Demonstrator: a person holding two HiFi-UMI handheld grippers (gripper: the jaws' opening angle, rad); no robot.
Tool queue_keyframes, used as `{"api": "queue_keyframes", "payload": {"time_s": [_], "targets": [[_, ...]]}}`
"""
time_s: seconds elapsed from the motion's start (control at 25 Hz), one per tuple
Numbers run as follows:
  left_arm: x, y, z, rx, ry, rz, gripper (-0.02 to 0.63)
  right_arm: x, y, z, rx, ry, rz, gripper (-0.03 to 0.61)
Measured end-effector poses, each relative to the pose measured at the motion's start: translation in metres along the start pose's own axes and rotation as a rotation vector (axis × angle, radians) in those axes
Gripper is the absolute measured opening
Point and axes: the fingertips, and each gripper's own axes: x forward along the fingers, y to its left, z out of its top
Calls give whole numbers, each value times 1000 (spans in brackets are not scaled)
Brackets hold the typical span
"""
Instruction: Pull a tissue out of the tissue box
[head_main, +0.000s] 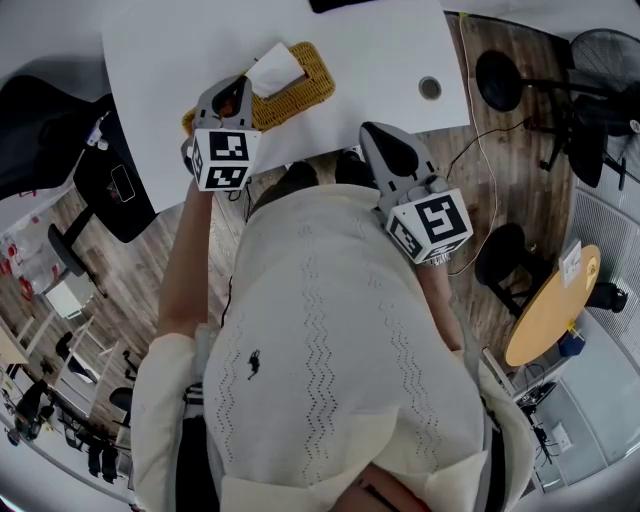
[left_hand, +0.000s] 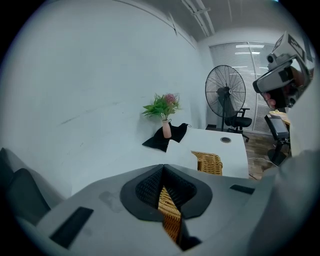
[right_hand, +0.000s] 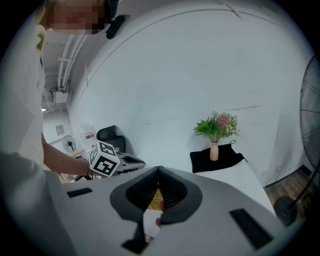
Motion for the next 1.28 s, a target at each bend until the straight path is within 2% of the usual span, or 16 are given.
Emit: {"api": "queue_keyframes", "payload": {"time_s": [1.28], "targets": [[-12, 9, 7, 2, -35, 50, 12, 0, 3, 1, 1, -16, 6, 2]]}}
